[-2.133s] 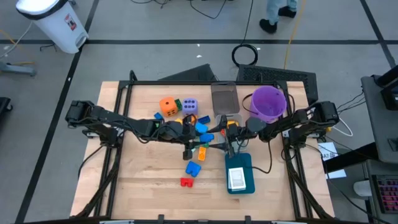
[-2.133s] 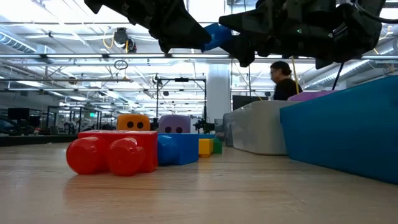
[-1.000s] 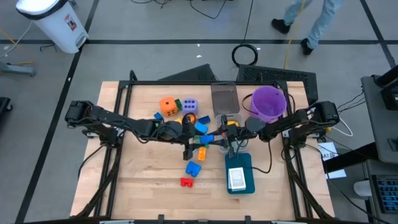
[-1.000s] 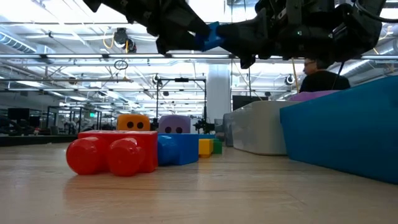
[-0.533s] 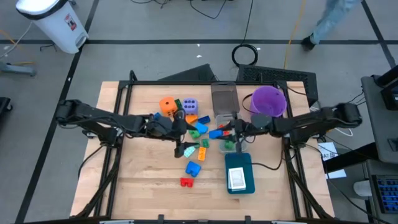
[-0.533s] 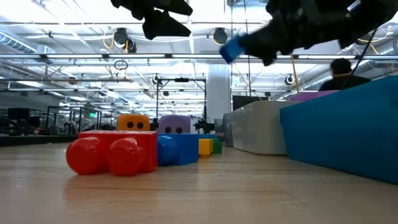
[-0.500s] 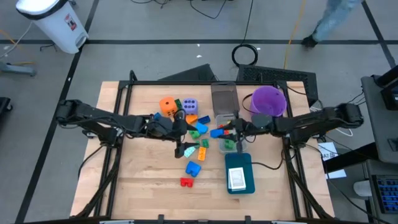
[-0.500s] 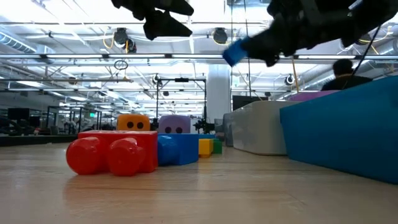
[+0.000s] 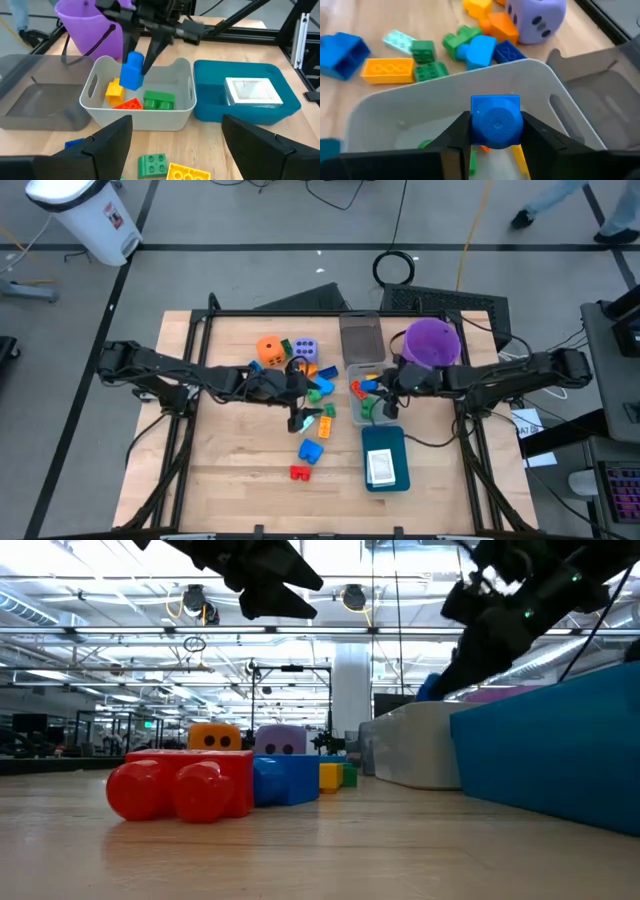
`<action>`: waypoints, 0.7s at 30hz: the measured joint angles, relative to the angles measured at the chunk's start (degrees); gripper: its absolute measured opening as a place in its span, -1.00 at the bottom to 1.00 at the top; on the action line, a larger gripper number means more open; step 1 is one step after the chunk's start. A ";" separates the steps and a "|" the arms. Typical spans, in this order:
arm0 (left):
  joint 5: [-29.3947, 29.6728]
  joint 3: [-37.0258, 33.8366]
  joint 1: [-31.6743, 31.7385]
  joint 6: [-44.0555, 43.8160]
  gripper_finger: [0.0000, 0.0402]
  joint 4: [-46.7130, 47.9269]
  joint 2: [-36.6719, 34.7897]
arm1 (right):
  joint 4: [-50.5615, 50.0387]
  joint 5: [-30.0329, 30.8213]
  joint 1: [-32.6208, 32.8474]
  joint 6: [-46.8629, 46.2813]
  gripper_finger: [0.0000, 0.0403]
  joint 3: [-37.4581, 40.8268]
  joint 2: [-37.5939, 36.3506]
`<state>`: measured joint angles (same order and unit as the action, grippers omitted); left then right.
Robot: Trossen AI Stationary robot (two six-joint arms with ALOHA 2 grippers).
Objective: Pick & Place Toys
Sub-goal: Put the blue game piece into the gray bin
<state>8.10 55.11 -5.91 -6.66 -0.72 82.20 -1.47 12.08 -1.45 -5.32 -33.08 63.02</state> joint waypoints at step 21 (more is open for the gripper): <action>-0.04 0.00 0.20 -1.39 0.54 -0.80 0.02 | 11.13 0.12 -7.01 -1.29 -0.23 -0.02 11.57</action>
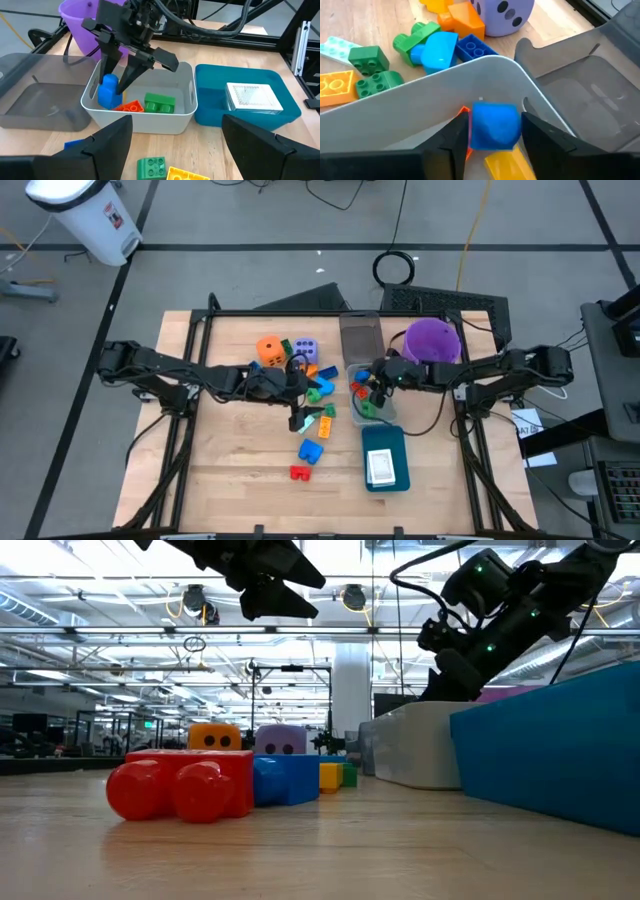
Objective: Pick & Place Toys
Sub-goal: Put the blue game piece into the gray bin, then put the green game piece into the gray bin
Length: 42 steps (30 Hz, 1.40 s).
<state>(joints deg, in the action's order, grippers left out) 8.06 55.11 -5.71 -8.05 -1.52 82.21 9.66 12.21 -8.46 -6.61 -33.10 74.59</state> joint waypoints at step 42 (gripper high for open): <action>11.49 -19.20 15.18 -53.36 0.54 40.37 -7.10 | -0.86 -0.31 3.33 0.21 0.26 0.00 -5.71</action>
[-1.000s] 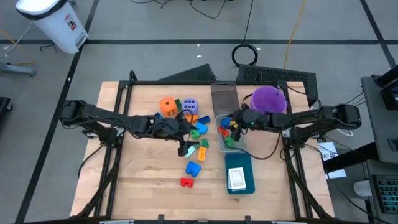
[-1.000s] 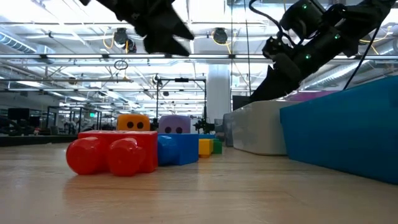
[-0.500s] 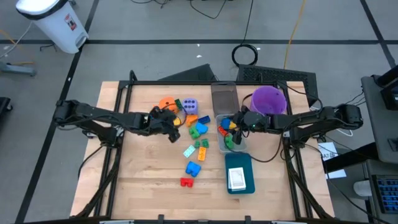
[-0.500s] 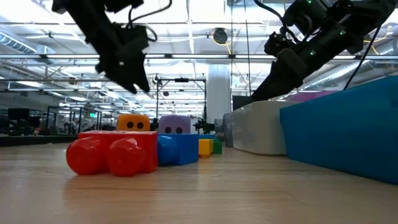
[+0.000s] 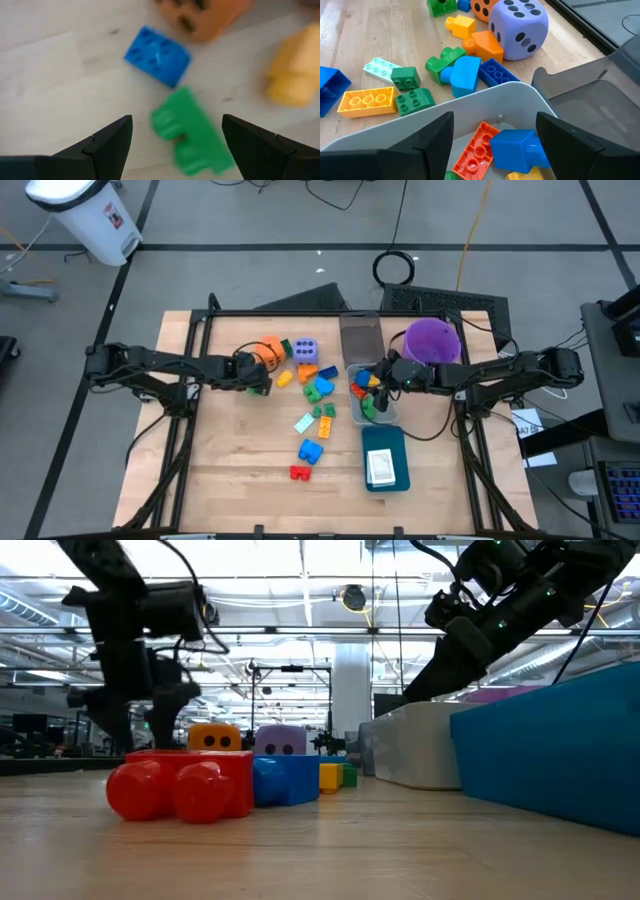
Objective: Pick & Place Toys
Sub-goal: Put the green game piece into the gray bin
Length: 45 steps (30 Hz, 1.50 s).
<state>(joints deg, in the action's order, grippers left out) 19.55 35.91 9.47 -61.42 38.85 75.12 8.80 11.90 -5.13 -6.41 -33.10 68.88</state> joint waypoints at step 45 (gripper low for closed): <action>-13.53 1.17 -5.66 34.90 -0.15 -36.05 -4.61 | 10.38 -5.05 0.00 0.03 0.26 0.00 0.30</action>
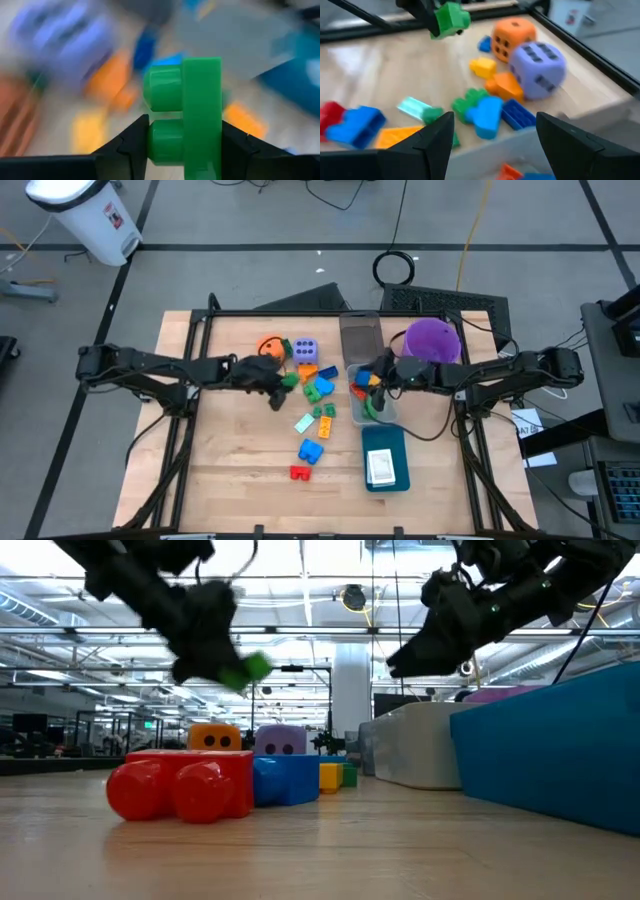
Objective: Pick & Place Toys
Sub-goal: Put the green game piece into the gray bin
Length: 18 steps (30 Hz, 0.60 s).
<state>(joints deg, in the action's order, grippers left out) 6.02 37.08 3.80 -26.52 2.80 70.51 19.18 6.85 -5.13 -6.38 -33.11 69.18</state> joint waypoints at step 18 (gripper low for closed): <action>1.50 4.10 -9.04 20.04 -0.13 -32.00 13.45 | 41.66 -2.64 8.02 4.15 0.33 -0.04 15.48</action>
<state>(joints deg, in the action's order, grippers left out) 7.52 41.18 -5.23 -6.48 -29.19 83.96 60.84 4.22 2.89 -2.23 -33.15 84.66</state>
